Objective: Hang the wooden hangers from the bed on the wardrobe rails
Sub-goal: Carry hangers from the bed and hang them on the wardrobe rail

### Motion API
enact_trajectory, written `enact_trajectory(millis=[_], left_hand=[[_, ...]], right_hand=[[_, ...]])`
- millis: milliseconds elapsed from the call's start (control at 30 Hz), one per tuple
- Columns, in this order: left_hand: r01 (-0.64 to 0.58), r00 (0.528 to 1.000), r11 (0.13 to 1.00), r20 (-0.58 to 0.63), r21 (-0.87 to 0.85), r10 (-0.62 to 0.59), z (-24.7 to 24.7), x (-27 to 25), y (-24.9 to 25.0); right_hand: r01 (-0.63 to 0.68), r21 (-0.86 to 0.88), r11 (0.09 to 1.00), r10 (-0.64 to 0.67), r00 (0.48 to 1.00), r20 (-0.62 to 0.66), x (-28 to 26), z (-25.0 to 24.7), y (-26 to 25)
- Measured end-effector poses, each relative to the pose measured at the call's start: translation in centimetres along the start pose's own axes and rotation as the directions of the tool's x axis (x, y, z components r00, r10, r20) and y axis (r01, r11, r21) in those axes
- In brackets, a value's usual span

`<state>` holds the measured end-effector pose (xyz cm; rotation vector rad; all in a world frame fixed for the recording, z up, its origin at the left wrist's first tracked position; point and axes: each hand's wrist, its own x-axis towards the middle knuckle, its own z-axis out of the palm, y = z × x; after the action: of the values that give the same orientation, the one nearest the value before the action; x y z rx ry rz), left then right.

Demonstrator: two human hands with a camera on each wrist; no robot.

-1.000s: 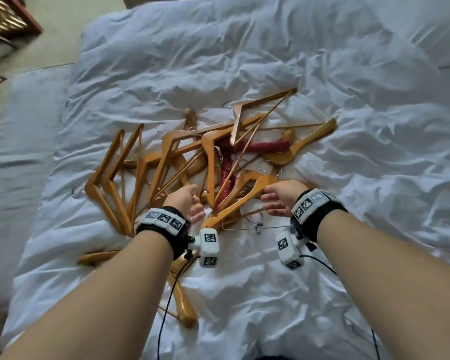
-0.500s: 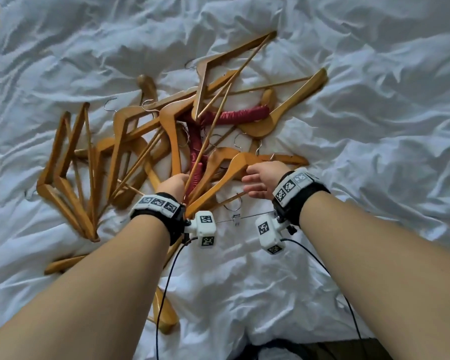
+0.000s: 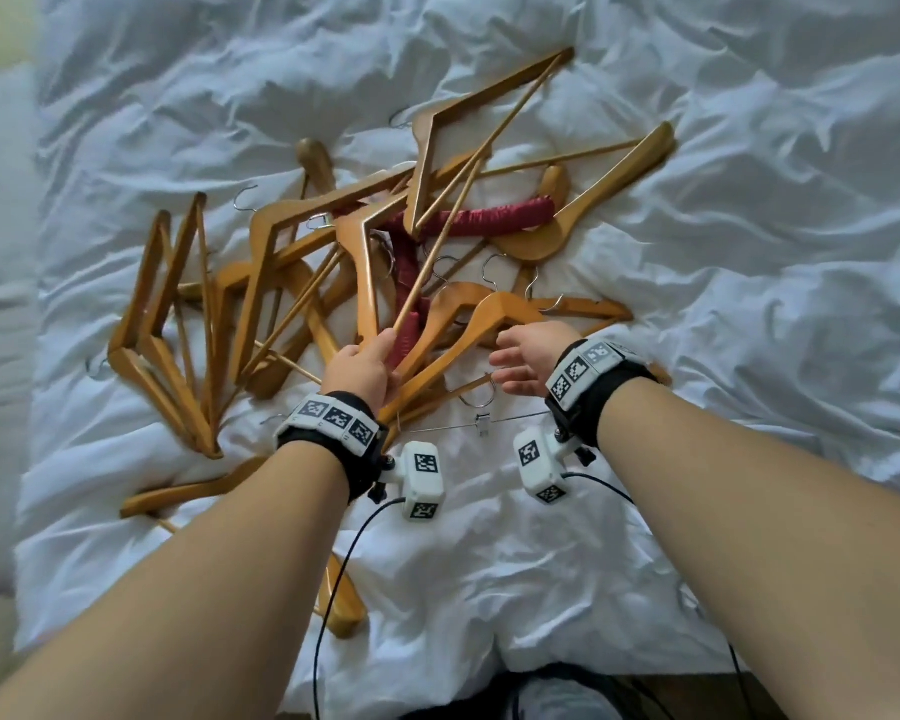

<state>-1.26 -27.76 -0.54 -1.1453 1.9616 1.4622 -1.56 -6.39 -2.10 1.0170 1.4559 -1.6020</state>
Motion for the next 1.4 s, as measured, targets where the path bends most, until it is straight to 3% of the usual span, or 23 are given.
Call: enact_trajectory(millis=[133, 300, 467, 600, 733, 967, 1200, 1300, 1400], left_hand=[[0.041, 0.996, 0.994, 0.079, -0.099, -0.034, -1.2, -2.7, 0.6], [-0.098, 0.993, 0.979, 0.05, -0.178, 0.108, -5.1, -6.1, 0.6], [-0.213, 0.976, 0.971, 0.026, -0.112, 0.217, -9.6, -9.6, -1.0], [-0.157, 0.986, 0.977, 0.031, -0.146, 0.163, -14.6, -11.5, -2.8], [-0.148, 0.989, 0.964, -0.017, -0.223, 0.148, -20.6, -14.4, -5.5], [-0.215, 0.957, 0.919, -0.258, -0.33, 0.132, -31.6, -21.6, -11.4], [-0.207, 0.886, 0.894, -0.463, -0.397, 0.0, -40.3, -31.6, -22.6], [-0.148, 0.841, 0.922, -0.536, -0.356, -0.072, -43.2, -36.4, -29.1], [0.004, 0.796, 0.987, -0.597, -0.16, -0.1, -45.5, -41.1, -35.6]], right_hand=[[0.003, -0.042, 0.999, -0.001, 0.999, 0.05, -1.6, 2.2, -0.3], [0.05, -0.075, 0.996, -0.042, 0.994, 0.1, -4.2, 5.8, -0.9], [0.05, -0.02, 0.999, -0.046, 0.988, 0.15, -7.1, 9.5, -1.9], [0.042, 0.008, 0.999, -0.043, 0.986, 0.162, -9.4, 14.4, -1.9], [0.02, -0.064, 0.998, -0.007, 0.979, 0.202, -12.2, 21.7, 0.4], [0.082, -0.284, 0.955, 0.049, 0.904, 0.425, -19.8, 34.5, 7.6], [0.265, -0.568, 0.779, 0.159, 0.793, 0.588, -30.6, 43.7, 19.2], [0.368, -0.702, 0.61, 0.227, 0.767, 0.599, -35.4, 46.7, 26.0], [0.513, -0.749, 0.42, 0.205, 0.75, 0.629, -40.3, 49.0, 33.3]])
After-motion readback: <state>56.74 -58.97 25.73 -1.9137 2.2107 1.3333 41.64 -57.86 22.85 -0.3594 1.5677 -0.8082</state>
